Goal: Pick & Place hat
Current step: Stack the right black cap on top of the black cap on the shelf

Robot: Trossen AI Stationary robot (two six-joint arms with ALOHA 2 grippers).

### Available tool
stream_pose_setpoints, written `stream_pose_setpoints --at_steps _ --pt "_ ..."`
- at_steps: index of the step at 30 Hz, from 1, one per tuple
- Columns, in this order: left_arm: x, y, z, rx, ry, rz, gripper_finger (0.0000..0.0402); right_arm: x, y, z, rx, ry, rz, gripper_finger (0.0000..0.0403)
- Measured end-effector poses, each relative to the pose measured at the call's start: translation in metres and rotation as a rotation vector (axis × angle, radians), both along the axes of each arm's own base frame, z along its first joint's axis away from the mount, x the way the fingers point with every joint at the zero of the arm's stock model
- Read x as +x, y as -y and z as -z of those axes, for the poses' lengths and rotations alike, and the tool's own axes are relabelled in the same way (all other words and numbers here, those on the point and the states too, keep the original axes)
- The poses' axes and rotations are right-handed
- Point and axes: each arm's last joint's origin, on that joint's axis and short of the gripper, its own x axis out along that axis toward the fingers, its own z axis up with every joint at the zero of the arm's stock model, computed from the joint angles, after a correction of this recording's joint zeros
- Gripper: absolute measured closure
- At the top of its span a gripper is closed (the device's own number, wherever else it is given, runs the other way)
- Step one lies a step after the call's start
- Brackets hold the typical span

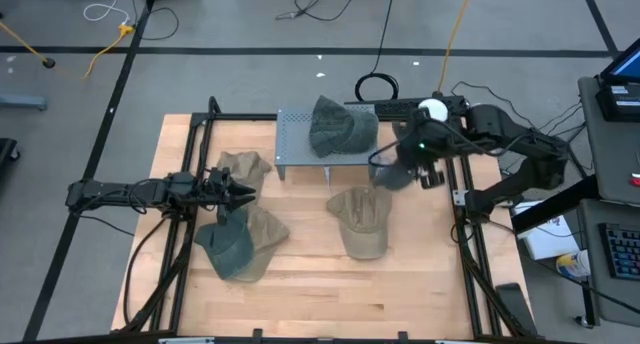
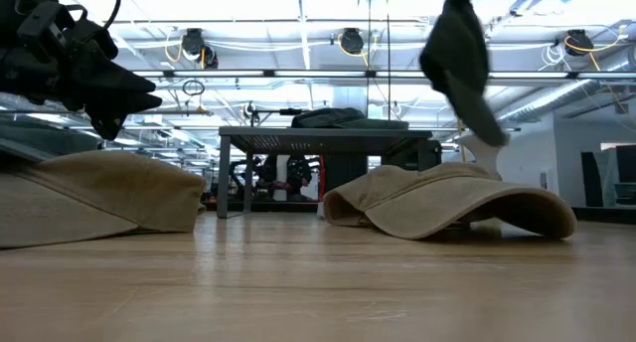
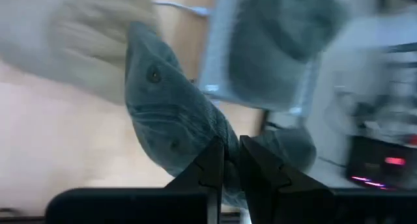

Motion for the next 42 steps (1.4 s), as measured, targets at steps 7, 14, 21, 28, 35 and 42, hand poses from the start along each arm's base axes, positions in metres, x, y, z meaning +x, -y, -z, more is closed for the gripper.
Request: stream_pose_setpoints --at_steps 7,14,21,28,35,42 --pt "0.0 0.0 0.0 0.0 0.0 0.0 0.0279 0.028 0.026 -0.021 -0.33 -0.001 -0.063 0.0378" --pt "0.0 0.0 0.0 0.0 0.0 0.0 0.0279 0.05 0.052 -0.036 -0.53 0.08 -0.117 0.0378" --pt "0.0 0.0 0.0 0.0 0.0 0.0 0.0279 0.078 0.074 -0.023 -0.52 0.091 -0.134 0.0378" --pt "0.0 0.0 0.0 0.0 -0.001 0.0 0.0279 0.101 0.09 0.001 -0.461 0.035 -0.162 0.0378" --pt "0.0 0.0 0.0 0.0 -0.001 0.0 0.0279 0.129 0.099 0.017 -0.42 0.099 -0.259 0.0378" --pt "0.0 0.0 0.0 0.0 -0.001 0.0 0.0279 0.14 0.111 0.025 -0.497 0.046 -0.333 0.0378"
